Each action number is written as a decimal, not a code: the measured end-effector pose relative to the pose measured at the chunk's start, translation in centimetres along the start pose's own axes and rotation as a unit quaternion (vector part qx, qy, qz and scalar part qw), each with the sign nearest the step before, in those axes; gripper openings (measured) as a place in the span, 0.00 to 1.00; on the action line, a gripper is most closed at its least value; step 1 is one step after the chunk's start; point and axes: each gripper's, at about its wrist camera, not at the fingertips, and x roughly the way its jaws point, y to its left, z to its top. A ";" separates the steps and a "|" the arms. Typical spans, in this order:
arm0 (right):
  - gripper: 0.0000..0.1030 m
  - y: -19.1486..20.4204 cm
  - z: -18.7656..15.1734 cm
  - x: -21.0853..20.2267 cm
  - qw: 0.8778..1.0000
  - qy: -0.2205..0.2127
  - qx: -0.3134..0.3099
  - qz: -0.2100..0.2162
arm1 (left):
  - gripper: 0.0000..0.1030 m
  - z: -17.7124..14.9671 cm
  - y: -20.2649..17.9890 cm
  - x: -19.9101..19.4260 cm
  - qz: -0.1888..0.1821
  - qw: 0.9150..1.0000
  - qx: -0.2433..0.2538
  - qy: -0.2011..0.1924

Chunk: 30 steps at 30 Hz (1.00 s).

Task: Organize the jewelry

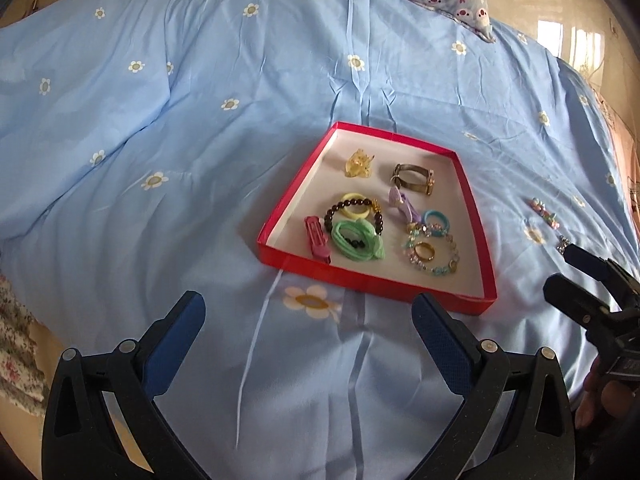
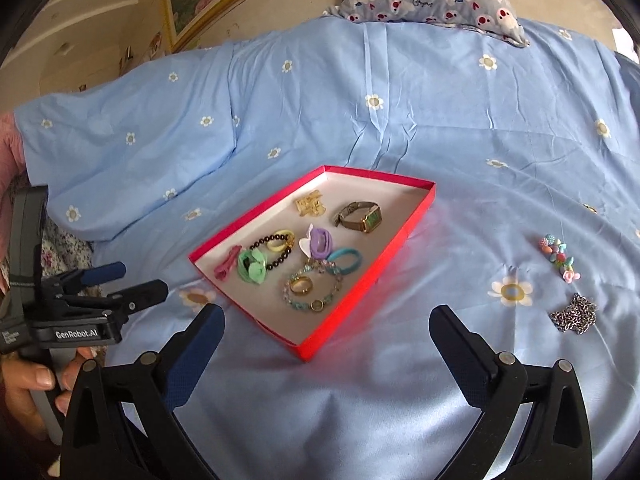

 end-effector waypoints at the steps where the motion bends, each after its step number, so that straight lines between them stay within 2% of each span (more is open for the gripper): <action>1: 1.00 0.1 -0.1 0.2 1.000 0.004 -0.004 -0.003 | 1.00 -0.1 -0.1 0.0 0.002 1.000 0.003 0.000; 5: 1.00 0.4 -0.4 0.6 1.000 0.016 -0.013 -0.008 | 1.00 -0.3 -0.5 -0.4 0.008 1.000 0.013 -0.002; 13: 1.00 1.1 -0.3 -0.1 0.999 0.007 -0.037 -0.021 | 1.00 -0.2 -1.1 -1.3 0.020 0.999 0.031 -0.011; 30: 1.00 1.1 -0.1 -0.5 0.999 0.006 -0.041 -0.019 | 1.00 0.1 -1.9 -2.1 0.037 0.998 0.048 -0.014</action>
